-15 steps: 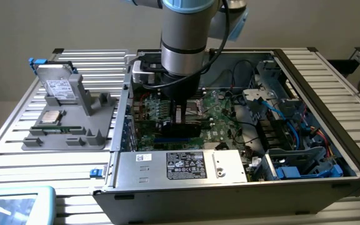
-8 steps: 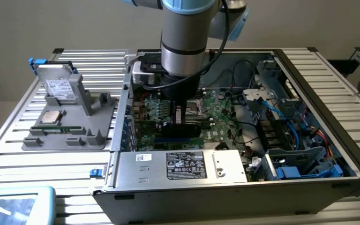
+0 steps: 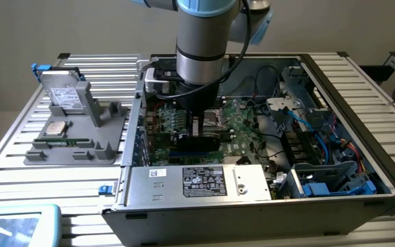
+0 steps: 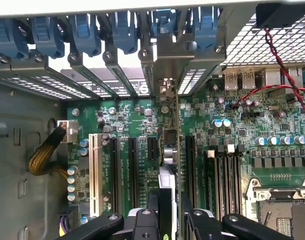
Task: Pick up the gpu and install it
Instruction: 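Insert the gpu into the slot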
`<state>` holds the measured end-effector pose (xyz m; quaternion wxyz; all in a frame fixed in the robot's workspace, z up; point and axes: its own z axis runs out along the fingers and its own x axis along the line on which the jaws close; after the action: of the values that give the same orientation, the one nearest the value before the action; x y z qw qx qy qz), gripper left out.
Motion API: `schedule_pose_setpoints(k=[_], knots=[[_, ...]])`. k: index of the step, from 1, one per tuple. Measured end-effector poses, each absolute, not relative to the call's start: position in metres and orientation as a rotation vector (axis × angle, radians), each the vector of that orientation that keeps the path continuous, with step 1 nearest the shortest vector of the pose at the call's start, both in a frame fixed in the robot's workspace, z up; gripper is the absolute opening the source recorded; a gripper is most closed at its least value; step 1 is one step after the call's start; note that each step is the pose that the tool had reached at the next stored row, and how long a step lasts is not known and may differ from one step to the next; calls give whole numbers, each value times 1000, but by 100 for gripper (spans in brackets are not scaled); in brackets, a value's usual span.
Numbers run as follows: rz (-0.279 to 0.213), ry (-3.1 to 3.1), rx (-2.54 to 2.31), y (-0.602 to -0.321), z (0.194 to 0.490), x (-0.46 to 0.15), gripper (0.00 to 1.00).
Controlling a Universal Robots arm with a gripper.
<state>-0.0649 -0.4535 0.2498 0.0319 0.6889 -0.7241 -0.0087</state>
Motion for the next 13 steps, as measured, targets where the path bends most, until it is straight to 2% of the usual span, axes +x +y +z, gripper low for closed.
schedule_pose_setpoints(k=[13], knots=[[-27,-2229,2121,-454,248,-65,27]])
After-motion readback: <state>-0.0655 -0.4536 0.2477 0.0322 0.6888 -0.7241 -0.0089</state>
